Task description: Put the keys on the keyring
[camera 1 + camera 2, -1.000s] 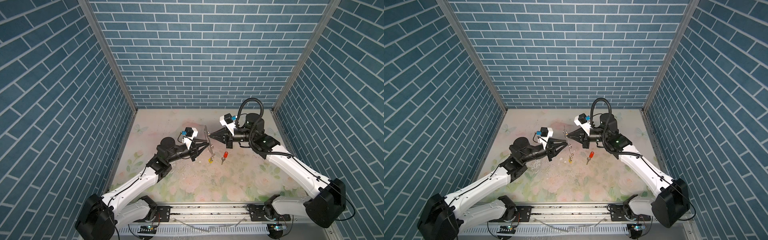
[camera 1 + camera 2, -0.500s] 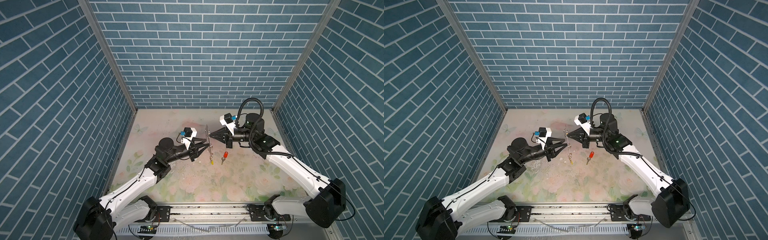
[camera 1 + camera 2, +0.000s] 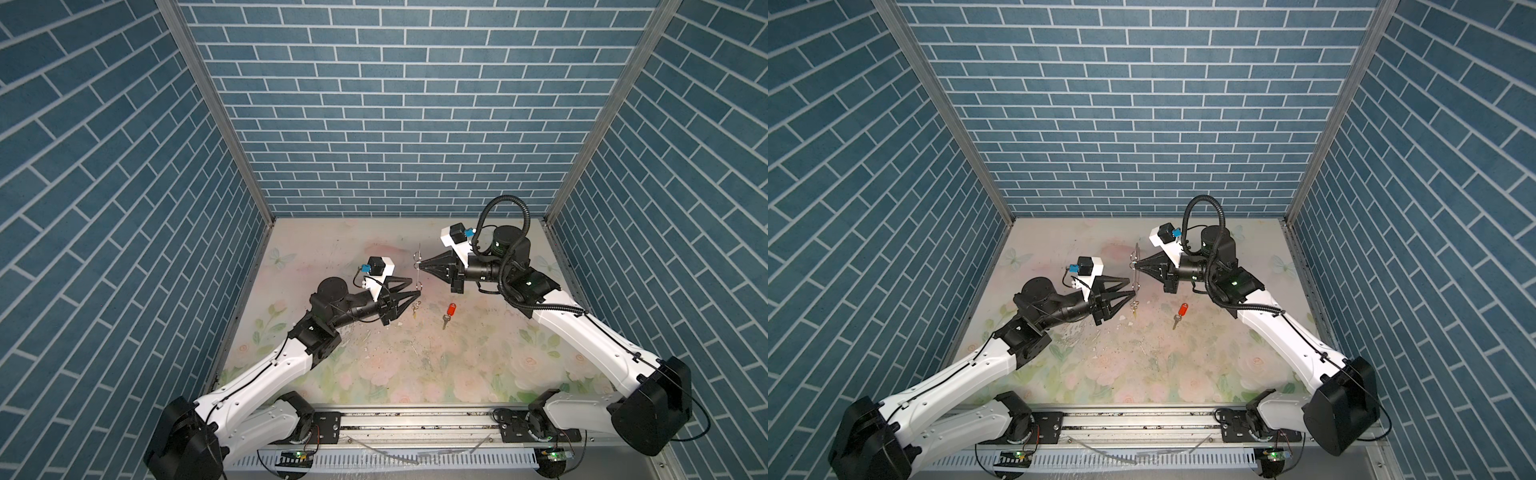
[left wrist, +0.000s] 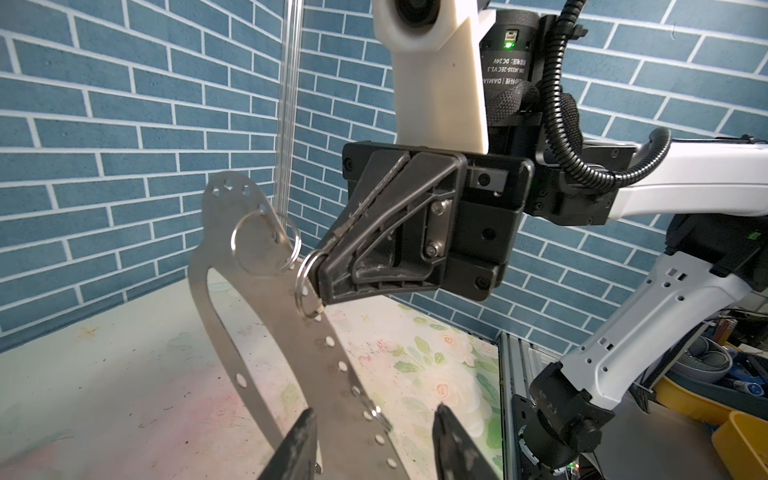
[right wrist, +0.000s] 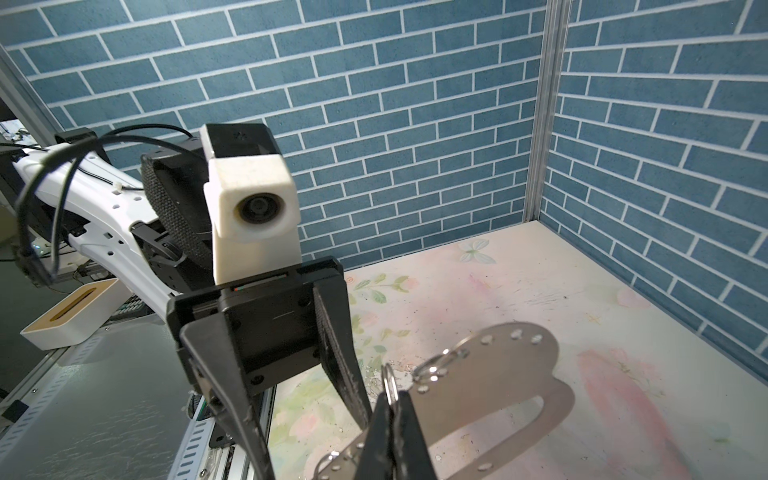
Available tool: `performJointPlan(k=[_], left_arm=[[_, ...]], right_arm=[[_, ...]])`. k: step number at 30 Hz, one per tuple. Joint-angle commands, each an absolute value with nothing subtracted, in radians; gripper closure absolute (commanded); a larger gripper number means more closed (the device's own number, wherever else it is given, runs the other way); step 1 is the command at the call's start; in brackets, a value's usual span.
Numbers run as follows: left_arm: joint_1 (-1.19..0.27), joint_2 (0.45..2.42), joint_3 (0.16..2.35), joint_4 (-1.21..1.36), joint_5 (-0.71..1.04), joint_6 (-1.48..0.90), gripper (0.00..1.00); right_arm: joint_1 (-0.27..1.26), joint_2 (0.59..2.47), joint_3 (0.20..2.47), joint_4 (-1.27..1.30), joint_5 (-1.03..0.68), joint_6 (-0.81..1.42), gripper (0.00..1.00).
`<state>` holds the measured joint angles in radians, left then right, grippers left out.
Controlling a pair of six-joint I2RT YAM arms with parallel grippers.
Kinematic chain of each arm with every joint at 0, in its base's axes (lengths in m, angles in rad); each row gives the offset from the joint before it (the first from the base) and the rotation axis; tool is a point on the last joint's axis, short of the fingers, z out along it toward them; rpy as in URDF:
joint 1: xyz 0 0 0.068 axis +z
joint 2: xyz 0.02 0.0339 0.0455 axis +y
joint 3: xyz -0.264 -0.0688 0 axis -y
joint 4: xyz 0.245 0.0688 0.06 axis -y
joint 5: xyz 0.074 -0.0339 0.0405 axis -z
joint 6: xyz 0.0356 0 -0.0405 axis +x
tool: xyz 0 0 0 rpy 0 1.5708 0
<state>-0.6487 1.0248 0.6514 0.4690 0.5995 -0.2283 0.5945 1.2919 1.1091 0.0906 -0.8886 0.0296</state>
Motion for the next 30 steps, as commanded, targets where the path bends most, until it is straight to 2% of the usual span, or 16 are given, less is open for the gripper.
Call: performJointPlan(k=[1,19,30], left_arm=[[-0.656,1.014,0.693,0.459,0.586,-0.201,0.53],[-0.594,0.939,0.728,0.408,0.532,-0.201,0.54],[-0.506,1.008,0.787,0.403,0.699,-0.284,0.51]], right_arm=[[0.591,1.289,1.077,0.128,-0.920,0.030,1.00],[0.591,1.293,1.101,-0.015,-1.023,-0.069,1.00],[0.591,1.302,1.124,-0.069,-1.080,-0.103,1.00]])
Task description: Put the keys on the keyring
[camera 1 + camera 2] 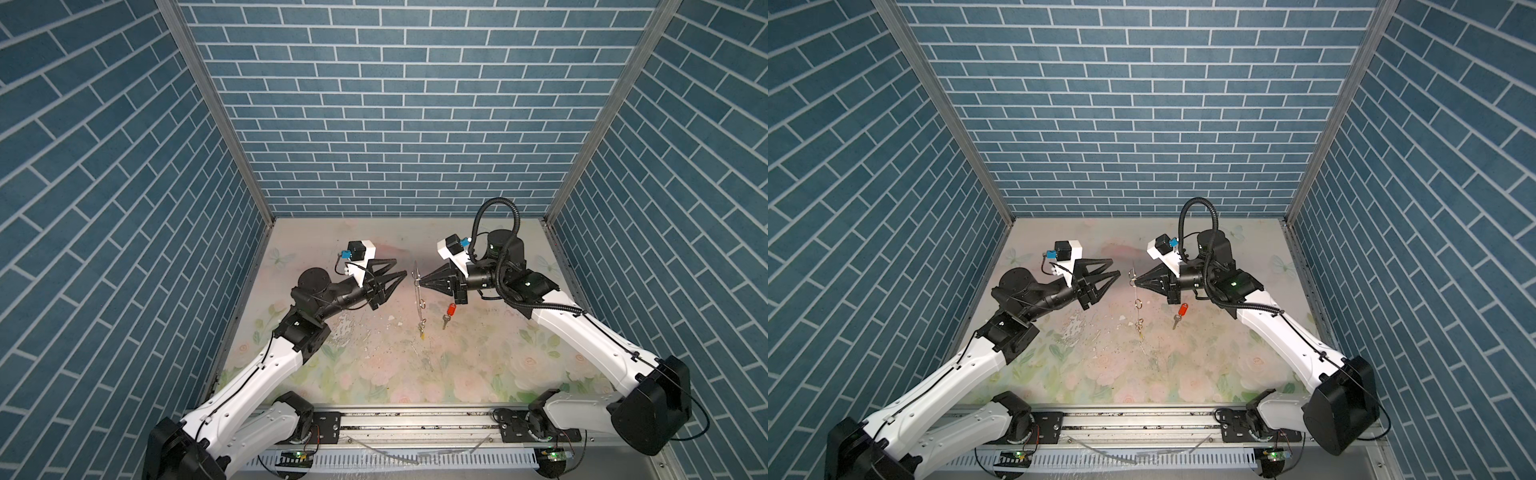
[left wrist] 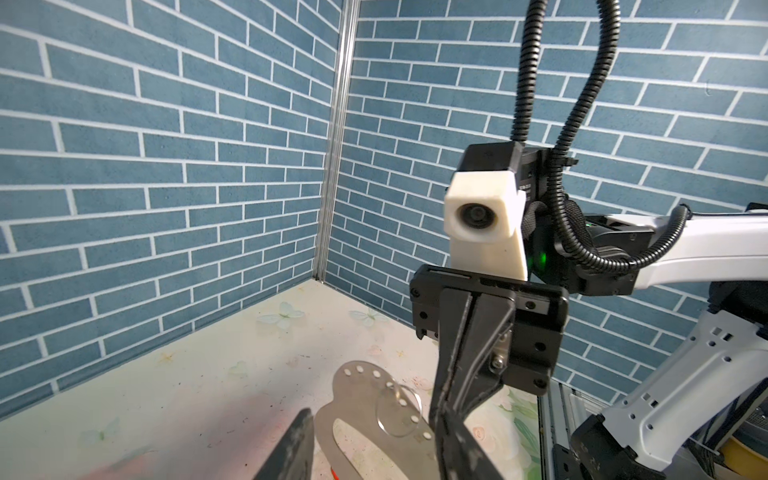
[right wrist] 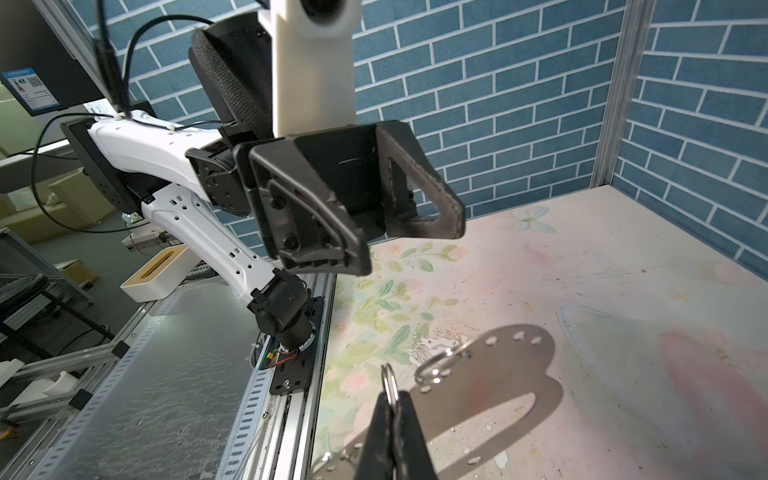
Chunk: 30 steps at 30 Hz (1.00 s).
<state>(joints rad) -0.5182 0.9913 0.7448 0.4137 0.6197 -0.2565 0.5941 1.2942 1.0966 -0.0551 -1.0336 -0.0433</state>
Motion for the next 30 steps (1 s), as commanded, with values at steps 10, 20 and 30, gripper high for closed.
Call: performJointPlan(k=[10,20,30], left_arm=[[-0.507,1.087,0.848,0.339,0.816,-0.309,0.50],[-0.506,1.142,0.868,0.312,0.873,-0.329,0.51],[-0.506,1.149,0.864,0.334,0.910,-0.338,0.59]], right_arm=[[0.591,1.302,1.129,-0.071,-1.095,-0.107,1.00],[0.592,1.298,1.126,-0.071,-1.094,-0.111,1.00],[0.591,1.299,1.127,-0.070,-1.088,-0.110,1.00]])
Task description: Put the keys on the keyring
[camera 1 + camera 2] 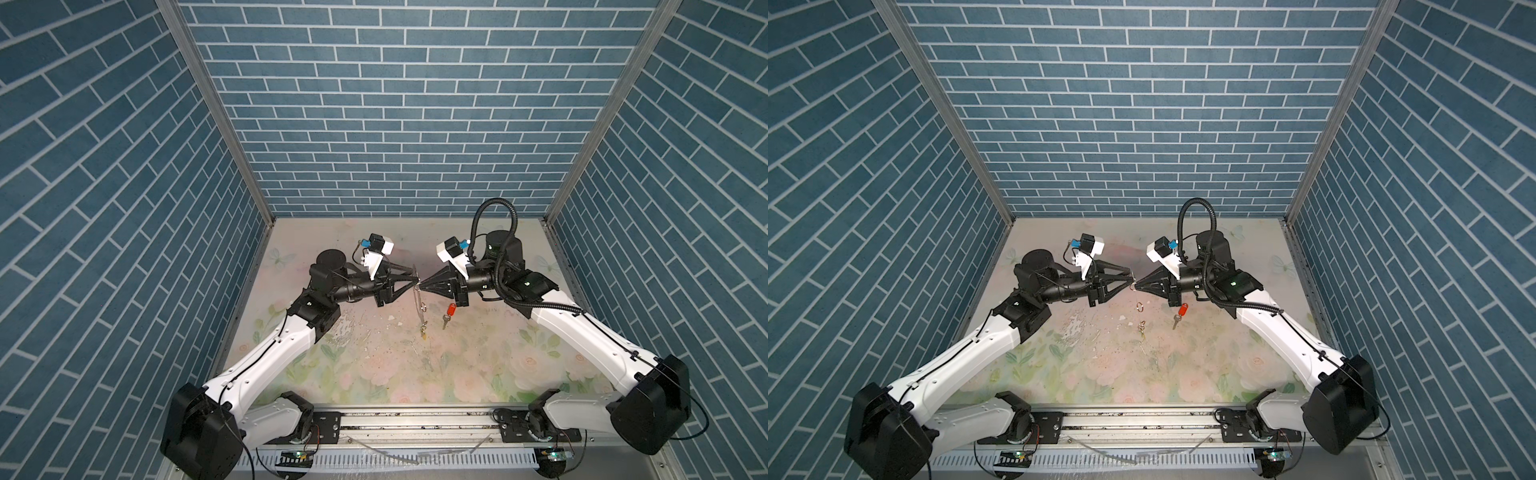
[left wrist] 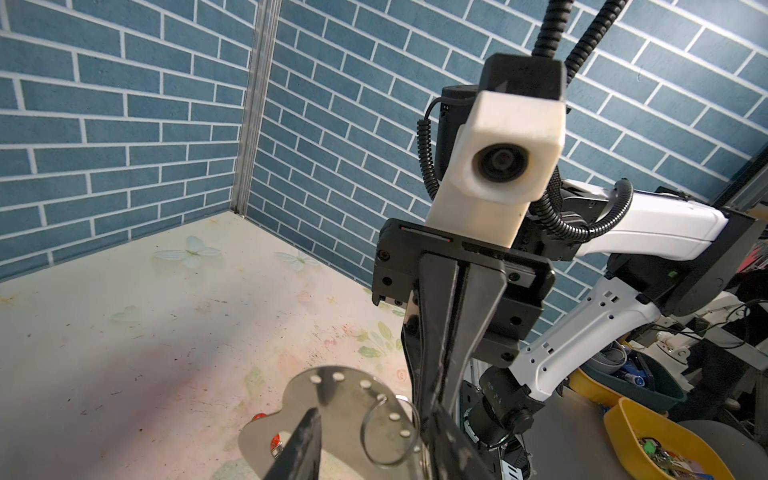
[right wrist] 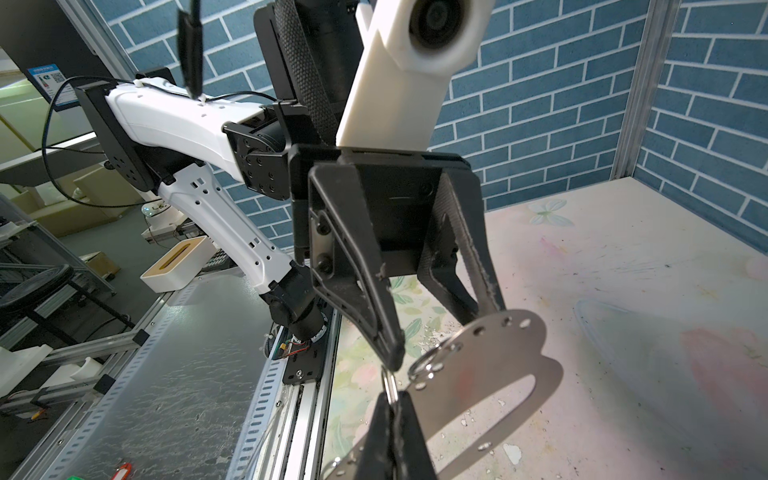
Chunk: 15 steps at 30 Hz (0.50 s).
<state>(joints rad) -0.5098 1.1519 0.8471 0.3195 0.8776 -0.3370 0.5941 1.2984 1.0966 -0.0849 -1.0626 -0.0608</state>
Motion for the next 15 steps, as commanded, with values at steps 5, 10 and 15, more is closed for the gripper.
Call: performJointPlan(k=[5,10,15], left_arm=[[-0.508,1.147,0.861,0.334,0.918,-0.337,0.65],[-0.506,1.148,0.860,0.330,0.920,-0.335,0.72],[-0.506,1.146,0.861,0.330,0.916,-0.333,0.78]], right_arm=[[0.591,1.301,1.128,-0.069,-1.083,-0.110,1.00],[0.591,1.299,1.127,-0.069,-1.078,-0.110,1.00],[0.591,1.298,1.127,-0.071,-1.078,-0.109,1.00]])
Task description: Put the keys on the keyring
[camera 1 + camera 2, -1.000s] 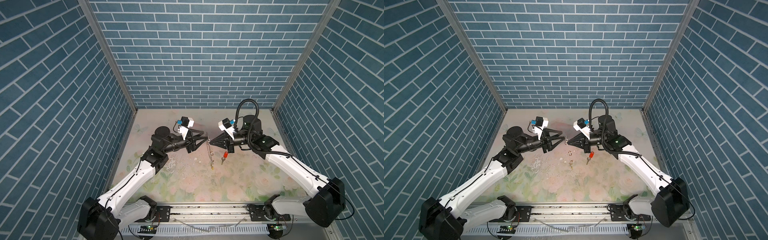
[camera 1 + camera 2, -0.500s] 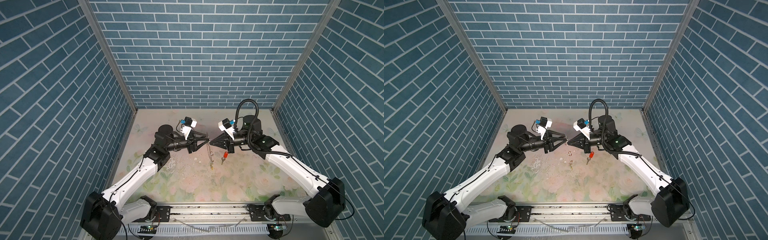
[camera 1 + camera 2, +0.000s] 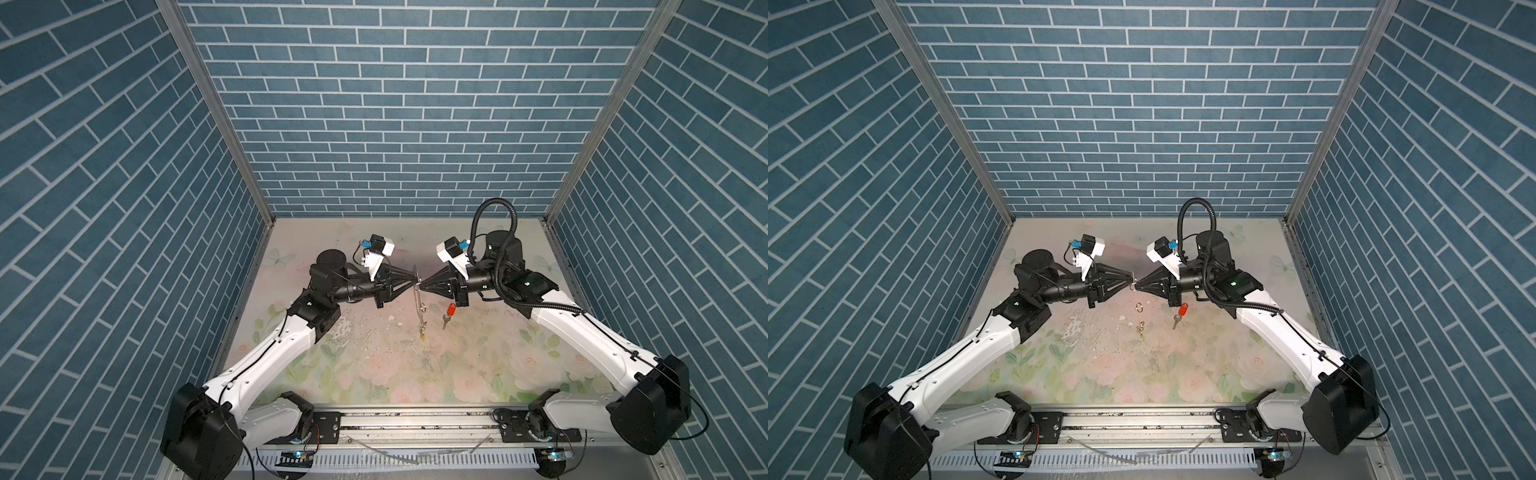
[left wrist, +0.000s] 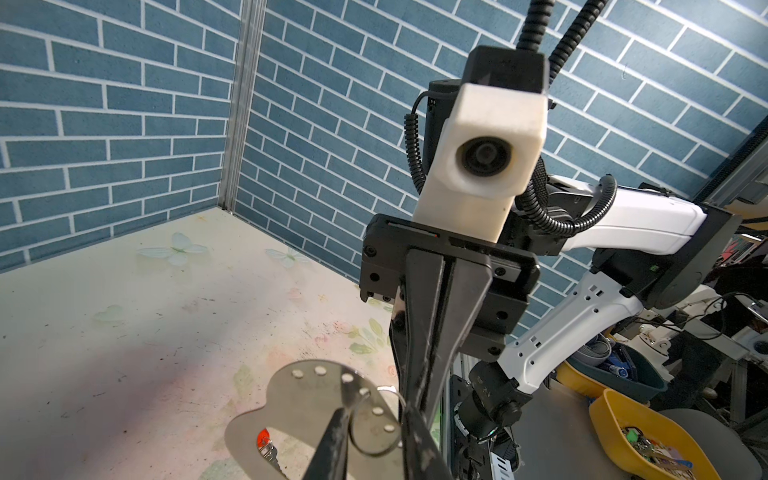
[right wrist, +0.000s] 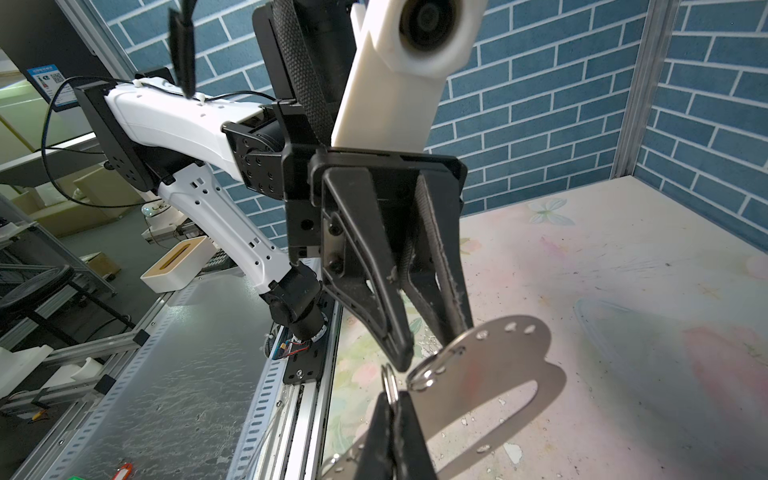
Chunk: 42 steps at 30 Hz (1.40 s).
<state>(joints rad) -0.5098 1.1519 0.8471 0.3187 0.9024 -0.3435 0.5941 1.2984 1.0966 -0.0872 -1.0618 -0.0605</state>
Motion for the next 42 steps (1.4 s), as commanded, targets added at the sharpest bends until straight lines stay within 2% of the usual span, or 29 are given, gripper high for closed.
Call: performJointPlan(k=[1,19,29,32,36,42], left_arm=[[-0.506,1.146,0.860,0.329,0.916,-0.333,0.79],[-0.506,1.129,0.837,0.372,0.906,-0.331,0.96],[-0.506,1.113,0.820,0.392,0.905,-0.332,0.99],[-0.507,1.116,0.818,0.393,0.908,-0.335,0.99],[-0.506,1.124,0.820,0.404,0.914,-0.350,0.91],[-0.506,1.143,0.824,0.423,0.931,-0.374,0.84]], right_arm=[[0.591,1.298,1.127,-0.070,-1.078,-0.109,1.00],[0.591,1.297,1.132,-0.077,-1.067,-0.109,1.00],[0.592,1.297,1.137,-0.080,-1.050,-0.109,1.00],[0.591,1.296,1.137,-0.078,-1.042,-0.109,1.00],[0.590,1.292,1.134,-0.072,-1.039,-0.109,1.00],[0.592,1.289,1.129,-0.069,-1.036,-0.109,1.00]])
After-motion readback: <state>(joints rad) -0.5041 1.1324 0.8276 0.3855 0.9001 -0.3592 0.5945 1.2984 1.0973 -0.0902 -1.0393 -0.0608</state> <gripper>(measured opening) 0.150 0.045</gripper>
